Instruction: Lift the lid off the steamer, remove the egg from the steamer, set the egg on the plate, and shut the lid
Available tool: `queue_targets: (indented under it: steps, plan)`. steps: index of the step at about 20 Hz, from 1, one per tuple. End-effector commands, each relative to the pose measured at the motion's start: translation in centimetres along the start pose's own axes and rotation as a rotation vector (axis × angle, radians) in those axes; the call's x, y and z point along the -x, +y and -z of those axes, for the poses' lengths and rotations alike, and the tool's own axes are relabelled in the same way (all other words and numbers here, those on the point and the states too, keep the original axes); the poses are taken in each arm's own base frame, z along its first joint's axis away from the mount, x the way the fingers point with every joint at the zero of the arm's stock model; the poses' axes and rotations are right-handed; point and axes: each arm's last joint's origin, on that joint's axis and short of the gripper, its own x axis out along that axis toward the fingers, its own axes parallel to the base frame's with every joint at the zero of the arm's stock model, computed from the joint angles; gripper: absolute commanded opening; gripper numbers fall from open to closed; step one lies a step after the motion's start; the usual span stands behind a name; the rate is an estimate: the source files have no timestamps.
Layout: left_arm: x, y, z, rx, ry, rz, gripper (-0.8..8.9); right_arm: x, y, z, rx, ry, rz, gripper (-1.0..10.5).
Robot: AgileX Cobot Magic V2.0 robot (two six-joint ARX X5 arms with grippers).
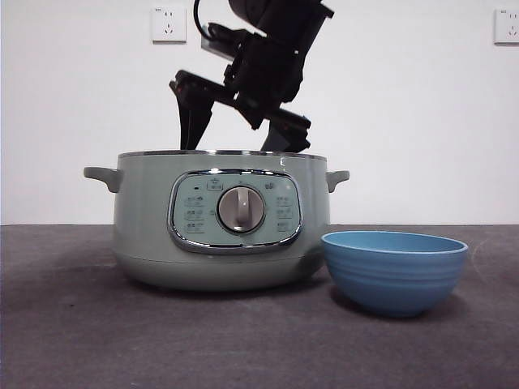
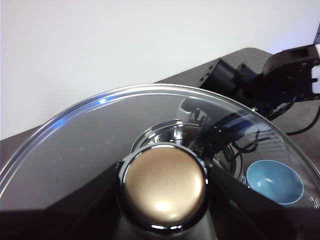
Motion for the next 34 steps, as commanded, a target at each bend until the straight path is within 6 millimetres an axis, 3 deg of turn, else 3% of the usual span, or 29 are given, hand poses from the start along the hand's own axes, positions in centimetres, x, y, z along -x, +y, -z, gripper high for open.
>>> queue_targets:
  steps: [1,8,17,22,24,27,29,31,34]
  plan:
    - [0.8,0.0,-0.8,0.005,-0.078,0.005,-0.09,-1.4,0.0,0.2,0.009,0.011,0.006,5.3]
    - [0.8,0.0,-0.7,0.002,-0.077,0.006,-0.09,-4.0,-0.4,0.8,0.007,0.035,0.028,5.3]
    - [0.8,0.0,-0.5,-0.002,-0.048,0.008,-0.09,-5.6,-0.6,1.4,-0.022,0.058,0.03,5.3]
    - [0.8,0.0,-0.4,-0.004,-0.041,0.009,-0.09,-5.8,-0.6,1.6,-0.034,0.074,0.024,2.5]
    - [0.8,0.0,-0.4,-0.005,-0.04,0.009,-0.09,-5.9,-0.6,1.7,-0.042,0.077,0.025,2.0]
    - [0.8,0.0,-0.3,-0.005,-0.034,0.009,-0.09,-5.9,-0.6,1.7,-0.042,0.077,0.025,-0.1]
    - [0.8,0.0,-0.3,-0.005,-0.034,0.009,-0.09,-5.9,-0.6,1.6,-0.04,0.068,0.024,-0.1]
    - [0.8,0.0,-0.3,-0.005,-0.034,0.009,-0.09,-5.0,-0.5,1.1,-0.035,0.037,0.024,-0.1]
    - [0.8,0.0,-0.3,-0.005,-0.035,0.009,-0.09,-1.0,0.0,-0.5,-0.018,-0.055,0.022,-0.1]
